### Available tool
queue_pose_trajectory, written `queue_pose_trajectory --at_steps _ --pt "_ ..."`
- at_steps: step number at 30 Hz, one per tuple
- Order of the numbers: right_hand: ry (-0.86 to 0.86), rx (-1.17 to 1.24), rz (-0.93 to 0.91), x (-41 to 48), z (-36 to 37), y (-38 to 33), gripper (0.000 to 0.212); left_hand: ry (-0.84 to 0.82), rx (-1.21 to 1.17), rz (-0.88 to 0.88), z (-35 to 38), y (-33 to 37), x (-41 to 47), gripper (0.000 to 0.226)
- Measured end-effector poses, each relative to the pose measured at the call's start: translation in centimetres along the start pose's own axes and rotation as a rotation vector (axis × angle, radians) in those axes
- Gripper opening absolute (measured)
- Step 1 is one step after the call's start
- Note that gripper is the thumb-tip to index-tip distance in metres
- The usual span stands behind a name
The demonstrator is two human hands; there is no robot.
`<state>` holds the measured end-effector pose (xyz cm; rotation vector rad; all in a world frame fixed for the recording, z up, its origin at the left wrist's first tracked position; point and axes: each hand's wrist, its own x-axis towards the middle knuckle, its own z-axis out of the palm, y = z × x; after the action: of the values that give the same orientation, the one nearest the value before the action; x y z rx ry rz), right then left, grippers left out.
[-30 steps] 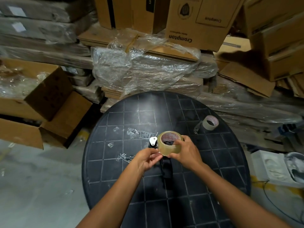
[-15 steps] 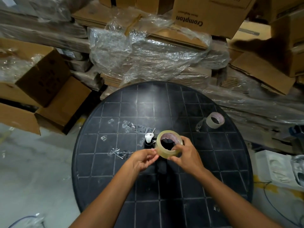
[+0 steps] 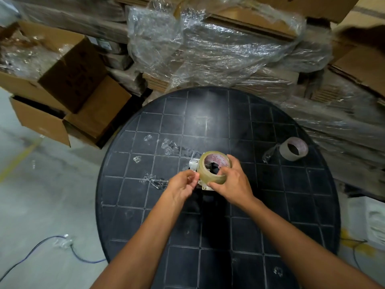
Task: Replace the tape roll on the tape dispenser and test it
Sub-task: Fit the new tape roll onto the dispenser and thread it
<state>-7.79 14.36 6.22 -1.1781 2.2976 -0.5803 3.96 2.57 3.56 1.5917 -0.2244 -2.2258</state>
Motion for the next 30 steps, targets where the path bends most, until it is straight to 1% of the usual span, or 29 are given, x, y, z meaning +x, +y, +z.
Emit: queue_pose_trajectory --at_steps 2,4,5,6,8,11,13,15,17,21,22,23,25,26,27,30 --pt "0.002 0.005 0.019 0.2 0.0 -0.3 0.036 0.005 -0.121 0.068 -0.1 -0.6 -0.2 0.016" --pt "0.007 0.011 0.047 0.4 -0.1 -0.6 0.038 -0.040 -0.121 0.177 -0.3 -1.2 -0.7 0.009" --pt "0.011 0.012 0.064 0.4 -0.3 -0.8 0.040 -0.073 -0.075 0.238 -0.4 -1.5 -0.9 0.011" --pt "0.017 0.016 0.083 0.5 -0.4 -1.0 0.042 -0.109 -0.003 0.301 -0.6 -1.7 -1.1 0.015" --pt "0.032 0.031 0.114 0.6 -0.8 -1.2 0.043 -0.150 0.220 0.451 -1.1 -1.8 -1.2 0.022" --pt "0.032 0.046 0.139 0.5 -1.3 -1.9 0.043 -0.159 0.558 0.695 -1.5 -1.3 -1.4 0.027" --pt "0.039 0.047 0.157 0.3 -1.6 -2.4 0.045 -0.176 0.699 0.807 -1.5 -0.6 -1.8 0.026" --pt "0.052 0.049 0.174 0.0 -2.1 -2.8 0.048 -0.186 0.803 0.874 -1.6 -0.1 -2.2 0.022" --pt "0.043 0.035 0.174 -0.5 -2.5 -3.4 0.055 -0.189 0.850 0.900 -1.9 0.5 -2.8 0.018" --pt "0.023 -0.018 0.202 -1.7 -3.3 -4.9 0.083 -0.199 0.902 0.921 -2.0 1.5 -4.2 0.012" --pt "0.024 -0.022 0.212 -2.0 -3.6 -5.4 0.083 -0.205 0.945 0.935 -2.0 1.8 -4.8 0.011" --pt "0.019 -0.030 0.216 -2.3 -3.9 -5.9 0.079 -0.205 0.999 0.943 -1.9 2.1 -5.6 0.012" --pt "-0.021 -0.037 0.243 -2.7 -4.3 -6.6 0.064 -0.197 1.089 0.933 -1.6 2.6 -6.7 0.016" --pt "-0.049 -0.032 0.264 -2.8 -4.4 -6.9 0.064 -0.202 1.108 0.909 -1.5 2.8 -7.2 0.017" --pt "-0.073 -0.022 0.286 -3.0 -4.5 -7.2 0.071 -0.219 1.099 0.866 -1.4 3.0 -7.6 0.017" --pt "-0.102 0.037 0.316 -3.3 -5.0 -7.9 0.098 -0.349 0.923 0.644 -1.6 3.6 -8.9 0.015"
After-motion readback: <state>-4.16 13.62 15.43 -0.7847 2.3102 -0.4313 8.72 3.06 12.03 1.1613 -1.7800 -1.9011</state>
